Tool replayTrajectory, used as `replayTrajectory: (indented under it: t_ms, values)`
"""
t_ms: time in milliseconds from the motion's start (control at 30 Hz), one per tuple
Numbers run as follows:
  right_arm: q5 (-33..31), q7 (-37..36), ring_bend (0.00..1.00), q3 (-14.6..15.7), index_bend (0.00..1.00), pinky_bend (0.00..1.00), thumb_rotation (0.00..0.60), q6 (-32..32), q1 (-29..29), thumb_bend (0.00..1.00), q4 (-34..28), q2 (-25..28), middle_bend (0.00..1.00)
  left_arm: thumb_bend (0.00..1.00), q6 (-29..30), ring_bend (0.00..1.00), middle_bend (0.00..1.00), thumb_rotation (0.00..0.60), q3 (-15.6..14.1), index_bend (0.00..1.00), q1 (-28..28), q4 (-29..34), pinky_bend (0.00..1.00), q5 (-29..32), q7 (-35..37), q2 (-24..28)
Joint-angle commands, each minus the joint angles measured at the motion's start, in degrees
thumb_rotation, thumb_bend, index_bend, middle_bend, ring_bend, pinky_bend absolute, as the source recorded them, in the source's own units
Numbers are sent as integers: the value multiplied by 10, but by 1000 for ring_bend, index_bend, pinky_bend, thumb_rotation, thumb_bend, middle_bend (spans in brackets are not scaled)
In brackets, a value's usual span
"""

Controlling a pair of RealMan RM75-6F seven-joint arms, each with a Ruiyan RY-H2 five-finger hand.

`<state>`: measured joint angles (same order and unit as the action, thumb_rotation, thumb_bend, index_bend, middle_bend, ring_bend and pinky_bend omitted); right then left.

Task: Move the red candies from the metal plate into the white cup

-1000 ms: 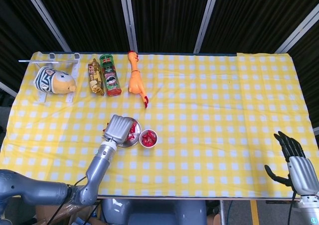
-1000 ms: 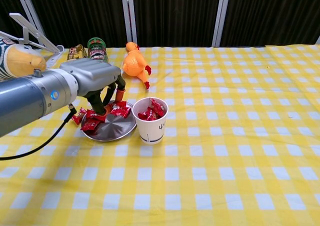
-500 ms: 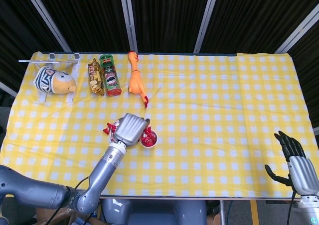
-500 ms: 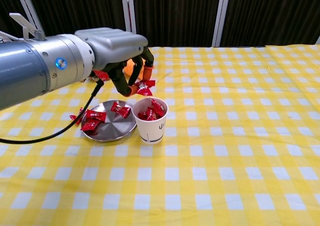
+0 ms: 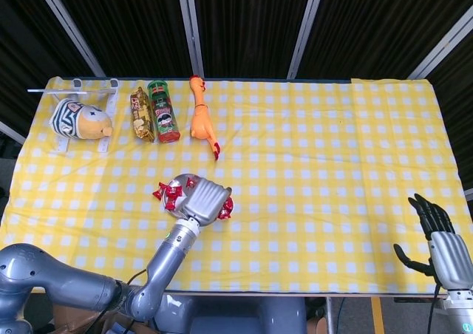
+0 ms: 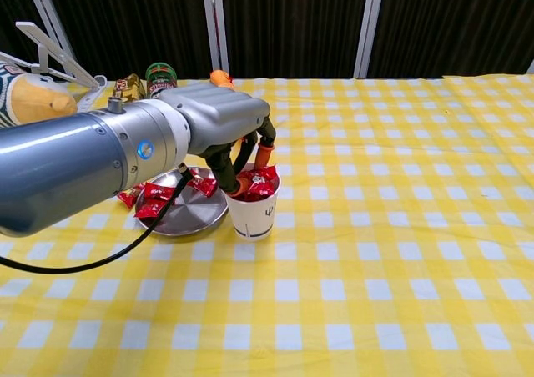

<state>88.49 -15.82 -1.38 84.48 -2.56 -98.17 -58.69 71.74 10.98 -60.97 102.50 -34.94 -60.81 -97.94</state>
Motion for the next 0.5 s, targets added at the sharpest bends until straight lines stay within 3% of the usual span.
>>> replayTrajectory:
  t_ms: [33,500]
  values:
    - [1,1,0,0,0,0,600,-1,-1,386,0,0,0,344,1,883,525,600,0,454,1,1,952,2,0,2]
    - [0,5,0,1,0,0,600,-1,0,386,-1,-1,0,324,10,882,447,600,2,407,6,13,952,-10,18,18]
